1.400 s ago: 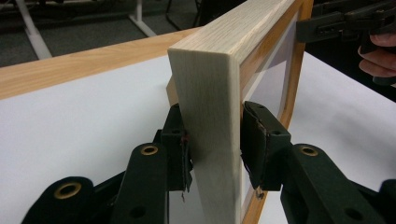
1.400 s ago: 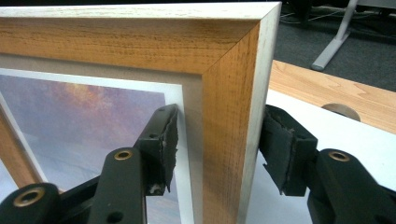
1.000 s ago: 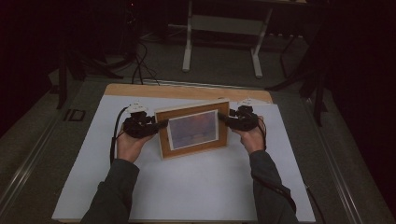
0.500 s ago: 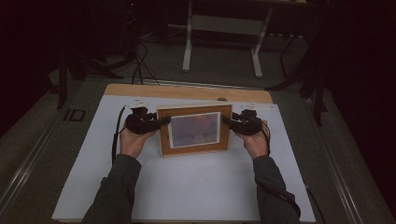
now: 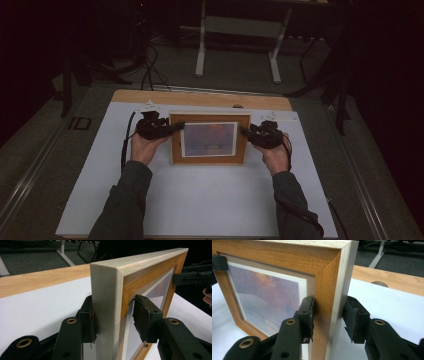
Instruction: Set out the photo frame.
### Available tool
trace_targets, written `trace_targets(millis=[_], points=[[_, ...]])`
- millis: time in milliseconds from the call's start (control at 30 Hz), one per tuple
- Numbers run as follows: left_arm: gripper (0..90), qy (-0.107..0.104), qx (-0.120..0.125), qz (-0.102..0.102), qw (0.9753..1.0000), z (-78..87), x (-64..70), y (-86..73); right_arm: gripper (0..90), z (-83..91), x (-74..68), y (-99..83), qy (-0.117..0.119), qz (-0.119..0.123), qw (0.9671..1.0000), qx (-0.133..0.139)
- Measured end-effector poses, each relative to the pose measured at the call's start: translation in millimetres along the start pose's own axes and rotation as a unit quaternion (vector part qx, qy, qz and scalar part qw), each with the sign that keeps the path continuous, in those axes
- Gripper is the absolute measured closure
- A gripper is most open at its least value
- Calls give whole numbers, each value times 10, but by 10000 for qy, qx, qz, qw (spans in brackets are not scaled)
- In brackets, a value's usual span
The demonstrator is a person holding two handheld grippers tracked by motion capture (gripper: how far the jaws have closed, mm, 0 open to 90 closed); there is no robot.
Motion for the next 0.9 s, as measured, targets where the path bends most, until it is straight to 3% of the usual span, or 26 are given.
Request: trace_targets(millis=[900], points=[[535,-40,-10,102,9999,-15,-18,14,609,36,-7,-64,92,-60,9999,84]])
Point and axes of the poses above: each handheld gripper's, and its own axes: z roughly backward along the jaws, y roughly out of its top, x roughly to its right, the point moved 5 cm from there along -z, roughly forward along the jaws, and after that the axes turned 12 degrees about -x, right-handed, at the moved point
